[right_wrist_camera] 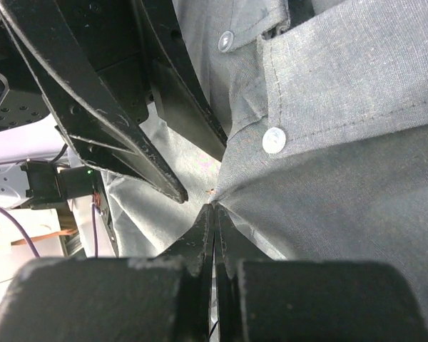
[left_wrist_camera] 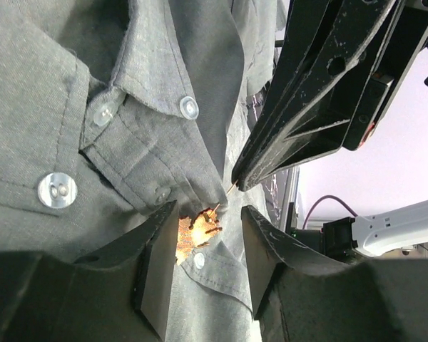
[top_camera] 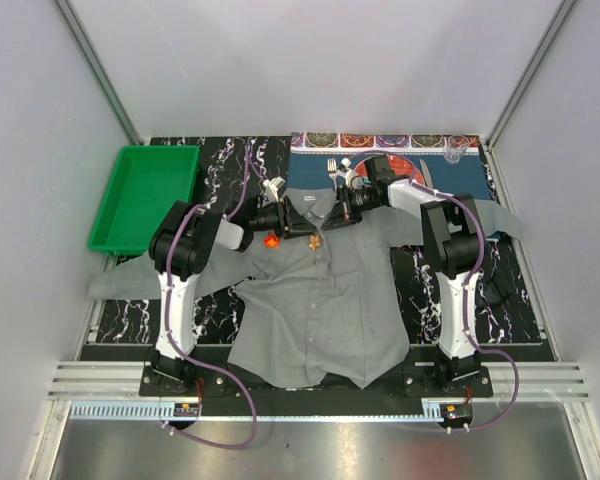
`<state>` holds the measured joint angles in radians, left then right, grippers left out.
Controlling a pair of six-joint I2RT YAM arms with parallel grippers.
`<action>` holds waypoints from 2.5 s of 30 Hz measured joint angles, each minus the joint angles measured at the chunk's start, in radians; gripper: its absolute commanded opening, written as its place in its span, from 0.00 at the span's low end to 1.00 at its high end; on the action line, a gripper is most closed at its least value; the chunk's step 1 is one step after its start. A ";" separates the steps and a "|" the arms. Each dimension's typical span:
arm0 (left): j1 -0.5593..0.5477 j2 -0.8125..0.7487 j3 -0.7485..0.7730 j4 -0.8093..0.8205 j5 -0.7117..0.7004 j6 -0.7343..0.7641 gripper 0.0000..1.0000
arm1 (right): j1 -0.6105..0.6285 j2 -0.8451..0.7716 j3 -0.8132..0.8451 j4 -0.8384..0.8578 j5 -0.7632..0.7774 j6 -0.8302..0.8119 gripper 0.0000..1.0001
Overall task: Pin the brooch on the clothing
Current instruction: Pin the brooch to the clothes.
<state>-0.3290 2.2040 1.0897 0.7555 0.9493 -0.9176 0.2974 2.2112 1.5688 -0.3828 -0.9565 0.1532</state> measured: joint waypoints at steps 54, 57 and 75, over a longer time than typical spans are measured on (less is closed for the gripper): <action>-0.033 -0.146 -0.109 -0.245 -0.136 0.107 0.38 | -0.024 -0.071 -0.091 0.011 0.224 -0.017 0.00; -0.033 -0.140 -0.094 -0.229 -0.141 0.096 0.38 | -0.024 -0.071 -0.091 0.005 0.231 -0.023 0.00; -0.065 -0.103 -0.085 -0.200 -0.195 0.050 0.19 | -0.022 -0.071 -0.091 -0.005 0.239 -0.033 0.00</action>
<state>-0.3943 2.1014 1.0042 0.5552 0.7544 -0.8680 0.2752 2.1403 1.4776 -0.3878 -0.7177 0.1200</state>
